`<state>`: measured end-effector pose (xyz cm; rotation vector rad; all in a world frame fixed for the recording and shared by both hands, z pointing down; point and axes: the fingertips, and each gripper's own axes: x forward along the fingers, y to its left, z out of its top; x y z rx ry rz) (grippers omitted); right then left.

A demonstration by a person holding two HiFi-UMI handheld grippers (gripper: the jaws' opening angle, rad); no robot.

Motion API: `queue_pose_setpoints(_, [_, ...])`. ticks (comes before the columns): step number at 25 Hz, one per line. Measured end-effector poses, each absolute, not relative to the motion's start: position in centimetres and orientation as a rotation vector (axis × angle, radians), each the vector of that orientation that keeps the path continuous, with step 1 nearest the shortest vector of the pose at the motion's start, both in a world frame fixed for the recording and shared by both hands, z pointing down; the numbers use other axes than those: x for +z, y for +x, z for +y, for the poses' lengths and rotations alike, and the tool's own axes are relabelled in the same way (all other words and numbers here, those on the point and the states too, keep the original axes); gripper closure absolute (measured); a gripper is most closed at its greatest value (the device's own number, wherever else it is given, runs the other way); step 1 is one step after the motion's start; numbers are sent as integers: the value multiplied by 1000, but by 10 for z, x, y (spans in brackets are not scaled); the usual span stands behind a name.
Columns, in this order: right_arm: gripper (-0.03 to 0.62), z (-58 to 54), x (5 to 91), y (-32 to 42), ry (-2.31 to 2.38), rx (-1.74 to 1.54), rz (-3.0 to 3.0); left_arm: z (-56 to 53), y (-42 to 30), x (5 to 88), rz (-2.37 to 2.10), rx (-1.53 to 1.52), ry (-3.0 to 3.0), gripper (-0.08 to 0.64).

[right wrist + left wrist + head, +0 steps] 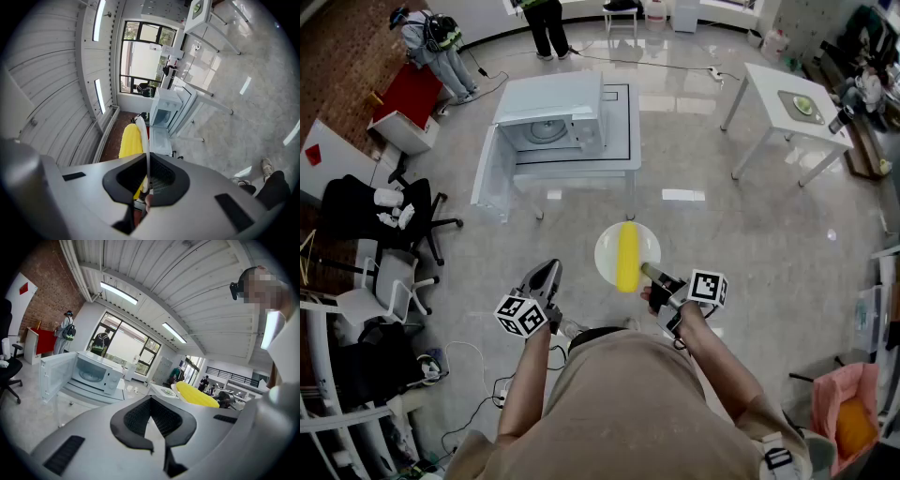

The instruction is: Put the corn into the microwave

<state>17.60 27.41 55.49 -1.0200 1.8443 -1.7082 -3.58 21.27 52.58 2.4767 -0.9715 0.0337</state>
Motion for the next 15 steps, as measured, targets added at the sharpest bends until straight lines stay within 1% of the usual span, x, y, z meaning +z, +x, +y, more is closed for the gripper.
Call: queue_pose_setpoints(15, [572,285,540,169,-951,-1736,1832,226,-32,519,-1005,50,2474,555])
